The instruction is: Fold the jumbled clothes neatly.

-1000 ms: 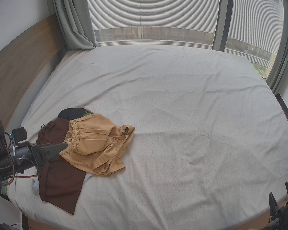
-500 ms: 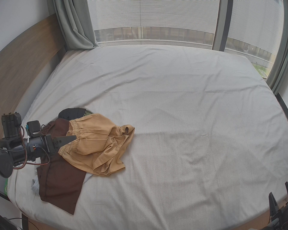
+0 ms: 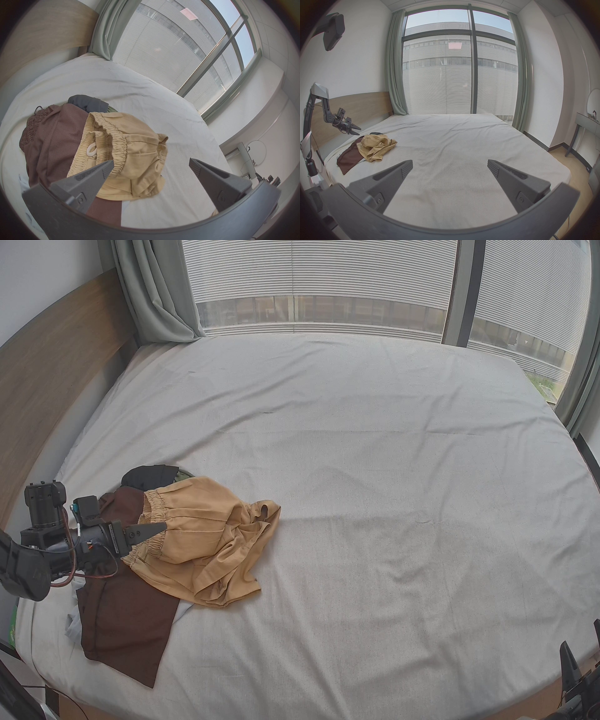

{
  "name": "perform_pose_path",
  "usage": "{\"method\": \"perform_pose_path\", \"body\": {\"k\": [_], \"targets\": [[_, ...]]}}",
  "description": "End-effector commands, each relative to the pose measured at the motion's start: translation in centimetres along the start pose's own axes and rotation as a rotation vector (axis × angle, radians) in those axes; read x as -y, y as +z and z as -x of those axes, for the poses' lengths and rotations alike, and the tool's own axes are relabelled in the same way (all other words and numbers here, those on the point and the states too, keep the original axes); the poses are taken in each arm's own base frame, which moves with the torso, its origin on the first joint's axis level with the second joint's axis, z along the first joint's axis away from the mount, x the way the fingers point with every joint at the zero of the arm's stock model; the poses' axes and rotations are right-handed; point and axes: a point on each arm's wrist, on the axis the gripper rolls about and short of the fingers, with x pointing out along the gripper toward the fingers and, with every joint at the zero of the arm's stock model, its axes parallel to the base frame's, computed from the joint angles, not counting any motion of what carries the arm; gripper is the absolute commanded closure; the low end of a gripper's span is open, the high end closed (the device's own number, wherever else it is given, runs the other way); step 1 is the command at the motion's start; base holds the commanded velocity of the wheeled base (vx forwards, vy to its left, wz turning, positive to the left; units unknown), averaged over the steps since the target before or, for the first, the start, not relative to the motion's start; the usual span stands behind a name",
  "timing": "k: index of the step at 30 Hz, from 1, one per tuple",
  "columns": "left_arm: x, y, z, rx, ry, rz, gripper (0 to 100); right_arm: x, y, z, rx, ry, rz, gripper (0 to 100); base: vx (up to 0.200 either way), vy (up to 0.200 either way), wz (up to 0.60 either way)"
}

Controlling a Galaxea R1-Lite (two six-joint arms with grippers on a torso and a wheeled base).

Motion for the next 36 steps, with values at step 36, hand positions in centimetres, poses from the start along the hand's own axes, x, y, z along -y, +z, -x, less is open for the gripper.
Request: {"method": "perform_pose_path", "body": {"k": [36], "targets": [[-3.1,-0.2,-6.9,-0.013,-0.048,-0.011,0,0.0,-0.4,0.0,-0.003,0.001,-0.002,0,0.000,0.000,0.00]]}}
